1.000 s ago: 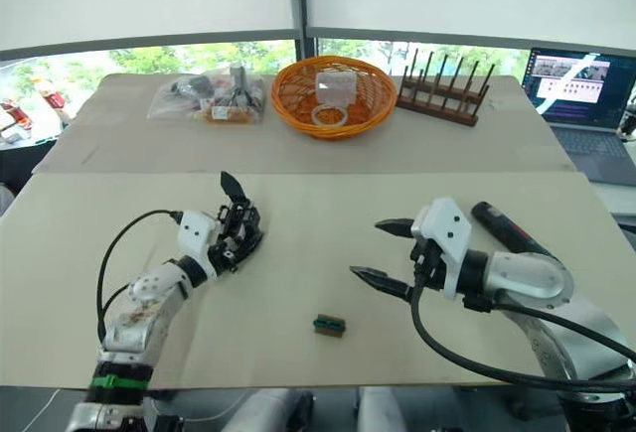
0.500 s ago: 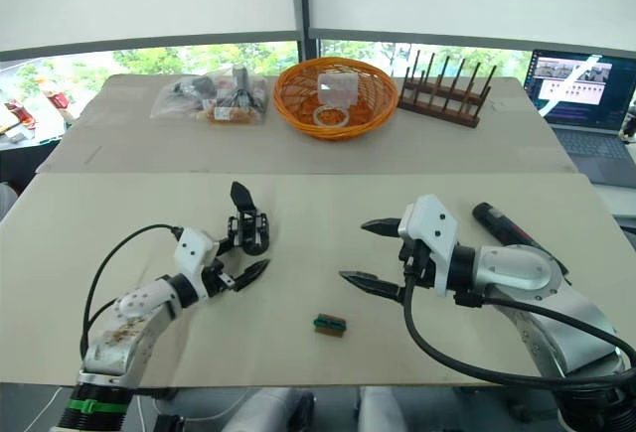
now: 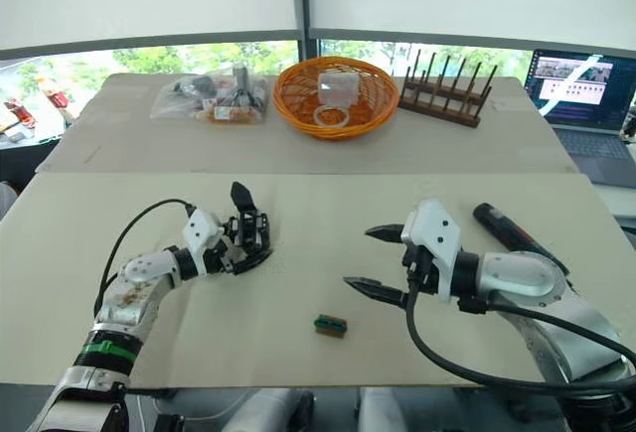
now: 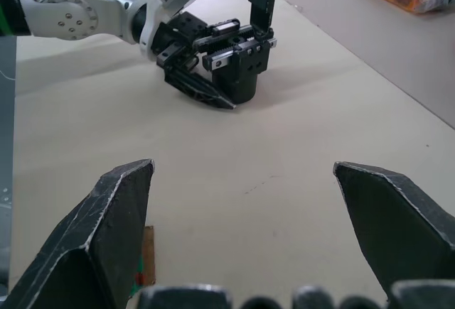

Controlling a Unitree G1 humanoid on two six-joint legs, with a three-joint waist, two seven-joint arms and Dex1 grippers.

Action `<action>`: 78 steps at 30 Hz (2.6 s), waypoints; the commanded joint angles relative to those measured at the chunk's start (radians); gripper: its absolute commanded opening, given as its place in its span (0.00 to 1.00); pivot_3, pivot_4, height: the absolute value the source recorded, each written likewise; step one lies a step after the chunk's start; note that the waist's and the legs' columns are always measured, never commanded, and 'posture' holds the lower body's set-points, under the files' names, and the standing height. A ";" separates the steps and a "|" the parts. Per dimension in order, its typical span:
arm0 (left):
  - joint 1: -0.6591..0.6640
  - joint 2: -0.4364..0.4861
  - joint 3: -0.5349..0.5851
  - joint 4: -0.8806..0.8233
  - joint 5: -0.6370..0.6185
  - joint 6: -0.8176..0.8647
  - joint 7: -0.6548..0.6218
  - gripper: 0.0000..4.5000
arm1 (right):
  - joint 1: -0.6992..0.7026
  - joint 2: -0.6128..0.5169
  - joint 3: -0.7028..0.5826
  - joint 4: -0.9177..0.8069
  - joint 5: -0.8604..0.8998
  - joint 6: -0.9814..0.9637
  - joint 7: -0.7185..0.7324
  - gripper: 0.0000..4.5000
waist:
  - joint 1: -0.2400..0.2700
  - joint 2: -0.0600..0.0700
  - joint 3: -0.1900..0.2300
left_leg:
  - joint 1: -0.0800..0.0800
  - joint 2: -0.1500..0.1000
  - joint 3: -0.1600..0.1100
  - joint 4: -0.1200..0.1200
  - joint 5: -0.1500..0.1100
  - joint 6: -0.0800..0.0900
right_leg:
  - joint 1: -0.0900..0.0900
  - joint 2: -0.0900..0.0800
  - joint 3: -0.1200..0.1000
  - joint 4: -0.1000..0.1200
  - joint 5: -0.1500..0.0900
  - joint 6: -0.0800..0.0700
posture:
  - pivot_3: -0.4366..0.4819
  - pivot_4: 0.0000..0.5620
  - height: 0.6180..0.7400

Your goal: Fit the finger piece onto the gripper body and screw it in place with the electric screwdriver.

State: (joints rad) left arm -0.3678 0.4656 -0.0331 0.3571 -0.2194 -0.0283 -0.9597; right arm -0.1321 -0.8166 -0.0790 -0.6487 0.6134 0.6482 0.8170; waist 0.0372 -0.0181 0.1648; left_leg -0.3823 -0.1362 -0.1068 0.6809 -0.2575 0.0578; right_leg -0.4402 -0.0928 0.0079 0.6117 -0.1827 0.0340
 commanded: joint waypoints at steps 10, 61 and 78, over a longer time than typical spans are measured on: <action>-0.131 -0.168 -0.177 -0.042 0.029 -0.029 -0.117 0.53 | 0.185 -0.045 -0.227 -0.156 0.089 0.050 -0.048 1.00 | 0.013 0.000 0.000 | -0.003 -0.002 0.000 0.003 -0.002 0.005 | 0.000 0.000 0.001 -0.001 0.001 0.002 | 0.48 0.27 1.00; -0.340 0.289 -0.004 -0.755 -0.587 0.727 -0.335 0.99 | -0.704 -0.175 0.254 0.904 0.282 0.966 -0.466 1.00 | -0.030 0.001 0.000 | -0.007 0.001 0.002 0.001 0.002 0.002 | -0.005 0.000 0.005 -0.002 0.002 0.000 | 0.48 0.27 1.00; -0.326 0.274 -0.001 -0.709 -0.589 0.795 -0.272 1.00 | -0.623 -0.321 0.365 0.620 -0.080 0.379 0.004 0.25 | -0.040 0.001 0.000 | -0.007 0.001 0.003 0.001 0.003 0.001 | -0.008 0.002 0.002 0.001 0.002 0.000 | 0.48 0.27 1.00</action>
State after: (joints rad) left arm -0.6933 0.7306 -0.0757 -0.3567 -0.7659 0.7318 -1.2518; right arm -0.7287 -1.1018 0.3318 0.0455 0.5850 1.1998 0.7329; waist -0.0027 -0.0169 0.1644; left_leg -0.3906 -0.1355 -0.1034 0.6828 -0.2545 0.0592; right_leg -0.4505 -0.0905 0.0105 0.6140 -0.1809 0.0339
